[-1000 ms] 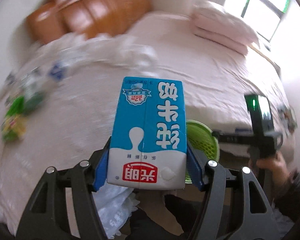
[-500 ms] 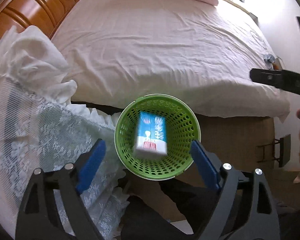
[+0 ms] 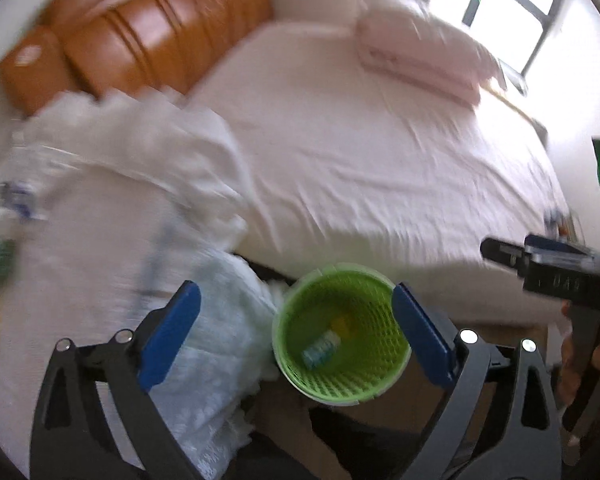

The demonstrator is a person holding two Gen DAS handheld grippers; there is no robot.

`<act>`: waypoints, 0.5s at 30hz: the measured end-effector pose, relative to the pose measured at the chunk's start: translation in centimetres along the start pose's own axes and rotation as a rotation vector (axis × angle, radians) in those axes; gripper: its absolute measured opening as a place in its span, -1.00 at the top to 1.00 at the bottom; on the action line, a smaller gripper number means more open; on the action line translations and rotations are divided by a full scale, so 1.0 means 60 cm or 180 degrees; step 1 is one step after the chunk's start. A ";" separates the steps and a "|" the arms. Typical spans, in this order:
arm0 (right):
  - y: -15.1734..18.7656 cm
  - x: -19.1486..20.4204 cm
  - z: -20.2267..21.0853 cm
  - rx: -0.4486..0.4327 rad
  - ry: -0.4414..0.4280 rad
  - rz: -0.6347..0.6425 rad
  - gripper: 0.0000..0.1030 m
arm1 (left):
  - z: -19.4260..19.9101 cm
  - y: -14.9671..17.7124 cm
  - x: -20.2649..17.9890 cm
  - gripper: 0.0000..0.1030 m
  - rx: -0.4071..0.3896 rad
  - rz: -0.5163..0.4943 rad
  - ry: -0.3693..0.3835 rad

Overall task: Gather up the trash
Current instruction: 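Drop the yellow net and milk carton into the green wastebasket with both tools, then move both tools back over the remaining trash on the bed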

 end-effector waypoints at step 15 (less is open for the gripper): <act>-0.019 0.408 0.169 -0.0809 -0.0604 0.1557 -0.95 | 0.275 0.108 0.329 -0.85 -0.0924 0.1284 -0.0855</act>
Point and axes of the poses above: each gripper's, at about its wrist camera, not at the fingertips, and z roughly against the way its jaws point, x to its left, y to its underside, the point moved 8 cm from there along -z, roughly the way its jaws point, and after that the axes turned 10 degrees about x, right-handed, at the moved point
